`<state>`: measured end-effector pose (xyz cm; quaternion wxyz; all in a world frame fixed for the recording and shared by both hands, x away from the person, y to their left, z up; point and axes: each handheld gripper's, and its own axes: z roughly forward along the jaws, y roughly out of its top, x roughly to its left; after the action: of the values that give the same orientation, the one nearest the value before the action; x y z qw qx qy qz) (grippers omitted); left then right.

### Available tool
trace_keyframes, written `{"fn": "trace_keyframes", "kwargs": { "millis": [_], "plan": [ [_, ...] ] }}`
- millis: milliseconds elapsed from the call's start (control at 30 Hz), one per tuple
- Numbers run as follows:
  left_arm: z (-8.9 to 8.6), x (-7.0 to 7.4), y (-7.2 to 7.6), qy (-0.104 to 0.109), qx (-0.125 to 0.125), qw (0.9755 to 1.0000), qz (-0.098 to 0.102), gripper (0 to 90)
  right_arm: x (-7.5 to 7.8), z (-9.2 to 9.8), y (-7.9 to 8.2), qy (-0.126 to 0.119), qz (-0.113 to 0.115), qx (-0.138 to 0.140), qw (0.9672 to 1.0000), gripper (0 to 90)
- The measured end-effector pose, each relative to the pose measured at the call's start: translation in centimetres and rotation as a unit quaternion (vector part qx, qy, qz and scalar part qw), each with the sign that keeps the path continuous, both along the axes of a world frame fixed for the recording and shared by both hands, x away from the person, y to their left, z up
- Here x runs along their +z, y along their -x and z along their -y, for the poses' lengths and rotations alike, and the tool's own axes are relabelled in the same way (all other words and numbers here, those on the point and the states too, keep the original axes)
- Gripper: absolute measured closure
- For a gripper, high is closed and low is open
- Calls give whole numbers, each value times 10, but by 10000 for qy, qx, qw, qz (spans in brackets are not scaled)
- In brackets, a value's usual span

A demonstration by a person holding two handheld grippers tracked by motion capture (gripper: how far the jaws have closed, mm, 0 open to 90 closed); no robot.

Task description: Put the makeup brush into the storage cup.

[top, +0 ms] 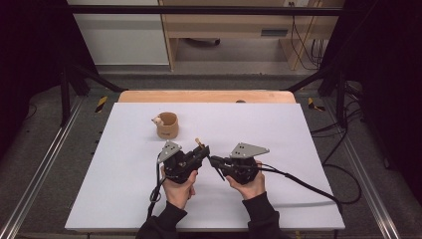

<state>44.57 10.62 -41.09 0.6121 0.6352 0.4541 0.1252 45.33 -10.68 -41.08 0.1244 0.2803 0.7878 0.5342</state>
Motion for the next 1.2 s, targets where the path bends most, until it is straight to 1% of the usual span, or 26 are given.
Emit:
{"fn": "trace_keyframes", "kwargs": {
  "millis": [200, 267, 300, 333, 367, 400, 433, 467, 500, 600, 667, 700, 733, 767, 800, 833, 867, 967, 1000, 1033, 1133, 1167, 1200],
  "plan": [
    [0, 0, 1, 54, 3, 10000, -16, 764, 0, -1, 0, 20, 14, -4, 10000, 842],
    [0, 1, 1, 129, -9, 9999, -18, 773, 1, -1, 1, 16, 24, -6, 10000, 841],
    [0, 1, 1, 129, -9, 9999, -18, 781, 1, -1, 1, 16, 24, -6, 10000, 841],
    [0, 1, 2, 218, -92, 9997, -1, 795, 1, -1, 1, 11, 42, 0, 10000, 841],
    [0, 1, 2, 218, -92, 9997, -1, 820, 1, -2, 1, 7, 51, 5, 10000, 844],
    [0, 2, 3, 225, -102, 9997, 41, 832, 0, -2, 1, 2, 74, 3, 10000, 900],
    [0, 3, 4, 166, -74, 9998, 111, 833, 0, -2, 2, -11, 109, 0, 9999, 900],
    [0, 3, 5, 180, -111, 9997, 145, 833, 0, -2, 2, -11, 109, 0, 9999, 900],
    [-1, 4, 5, 174, -162, 9996, 163, 834, 1, -2, 2, 5, 172, -31, 9998, 900],
    [-1, 5, 5, 150, -158, 9996, 178, 834, 0, -2, 2, 50, 203, -60, 9998, 881],
    [-2, 5, 4, -15, -165, 9996, 241, 834, 0, -2, 2, 65, 219, -109, 9997, 844],
    [-2, 5, 4, -15, -165, 9996, 241, 834, 0, -2, 2, 65, 219, -109, 9997, 844],
    [-2, 5, 4, -34, -159, 9995, 260, 834, 1, -1, 1, 69, 223, -146, 9996, 815],
    [-3, 5, 4, -132, -183, 9993, 286, 834, 2, 0, 1, 81, 235, -182, 9995, 795],
    [-3, 5, 4, -132, -183, 9993, 286, 834, 3, 1, 1, 82, 235, -223, 9994, 775],
    [-4, 6, 3, -201, -195, 9991, 314, 834, 4, 2, 0, 88, 251, -259, 9993, 749],
    [-4, 6, 3, -201, -195, 9991, 314, 834, 5, 3, 0, 96, 277, -302, 9991, 721],
    [-6, 8, 3, -309, -206, 9986, 365, 834, 8, 6, -1, 113, 314, -424, 9985, 642],
    [-7, 9, 3, -369, -217, 9983, 383, 834, 8, 6, -1, 113, 314, -424, 9985, 642],
    [-8, 10, 3, -406, -220, 9981, 401, 834, 9, 8, -1, 171, 337, -496, 9981, 589],
    [-11, 15, 2, -502, -218, 9974, 466, 835, 10, 11, -1, 226, 326, -576, 9975, 528],
    [-13, 16, 2, -544, -220, 9971, 482, 834, 10, 13, -2, 197, 306, -618, 9974, 505],
    [-13, 16, 2, -544, -220, 9971, 482, 834, 10, 13, -2, 197, 306, -618, 9974, 505]
  ]
}}
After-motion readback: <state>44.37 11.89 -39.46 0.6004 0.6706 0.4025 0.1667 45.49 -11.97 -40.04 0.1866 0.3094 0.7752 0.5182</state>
